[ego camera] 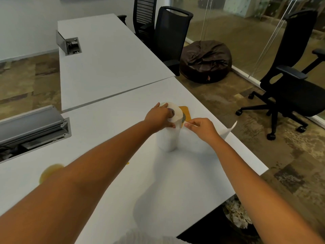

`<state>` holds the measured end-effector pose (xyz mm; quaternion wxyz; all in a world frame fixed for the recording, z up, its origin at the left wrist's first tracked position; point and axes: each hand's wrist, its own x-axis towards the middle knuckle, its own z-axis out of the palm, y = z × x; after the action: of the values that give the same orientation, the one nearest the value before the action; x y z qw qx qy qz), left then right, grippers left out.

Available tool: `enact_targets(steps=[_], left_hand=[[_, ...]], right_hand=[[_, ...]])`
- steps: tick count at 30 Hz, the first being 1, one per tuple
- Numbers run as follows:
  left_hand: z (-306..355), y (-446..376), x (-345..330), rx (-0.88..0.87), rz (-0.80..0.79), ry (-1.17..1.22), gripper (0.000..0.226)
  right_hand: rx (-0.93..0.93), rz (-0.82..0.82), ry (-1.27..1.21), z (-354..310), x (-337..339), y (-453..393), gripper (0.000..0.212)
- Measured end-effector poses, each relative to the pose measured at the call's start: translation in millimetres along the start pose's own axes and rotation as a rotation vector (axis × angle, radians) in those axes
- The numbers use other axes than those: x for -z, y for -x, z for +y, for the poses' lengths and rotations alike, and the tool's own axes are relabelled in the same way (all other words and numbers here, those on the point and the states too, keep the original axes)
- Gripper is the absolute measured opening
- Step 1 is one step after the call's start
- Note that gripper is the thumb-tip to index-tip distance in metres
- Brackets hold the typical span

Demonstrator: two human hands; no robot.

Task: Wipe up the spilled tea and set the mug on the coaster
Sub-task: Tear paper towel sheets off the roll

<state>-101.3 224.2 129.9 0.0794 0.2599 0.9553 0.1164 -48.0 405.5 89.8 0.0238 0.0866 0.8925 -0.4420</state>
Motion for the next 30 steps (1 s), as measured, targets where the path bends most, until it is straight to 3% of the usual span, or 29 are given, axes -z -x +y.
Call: enact_targets(steps=[2,7,14,17,22,30], left_hand=[[-3.7,0.8,1.3,0.022,-0.003,0.027,0.049],[-5.0,-0.6,-0.8,0.007,-0.004,0.029,0.054],[-7.6,-2.2,-8.9,-0.036,-0.013,-0.032,0.064],[-6.7,-2.6,-11.1,-0.039,-0.003,-0.041,0.062],[-11.0,-0.2,-5.7,-0.114,-0.074,-0.045,0.075],[-15.3,0.4,-8.3,-0.190,-0.045,-0.268,0.066]], right_hand=[[-0.038,-0.004,-0.071,4.8,2.9,0.4,0.032],[0.007,-0.087,0.017,6.0,2.2,8.7,0.041],[0.009,-0.212,0.289,24.7,-20.5,37.4,0.069],[-0.043,-0.143,0.357,34.4,-32.8,44.0,0.064],[-0.064,0.073,0.389,48.9,-23.4,43.2,0.034],[-0.110,0.096,0.290,57.3,14.3,31.6,0.036]])
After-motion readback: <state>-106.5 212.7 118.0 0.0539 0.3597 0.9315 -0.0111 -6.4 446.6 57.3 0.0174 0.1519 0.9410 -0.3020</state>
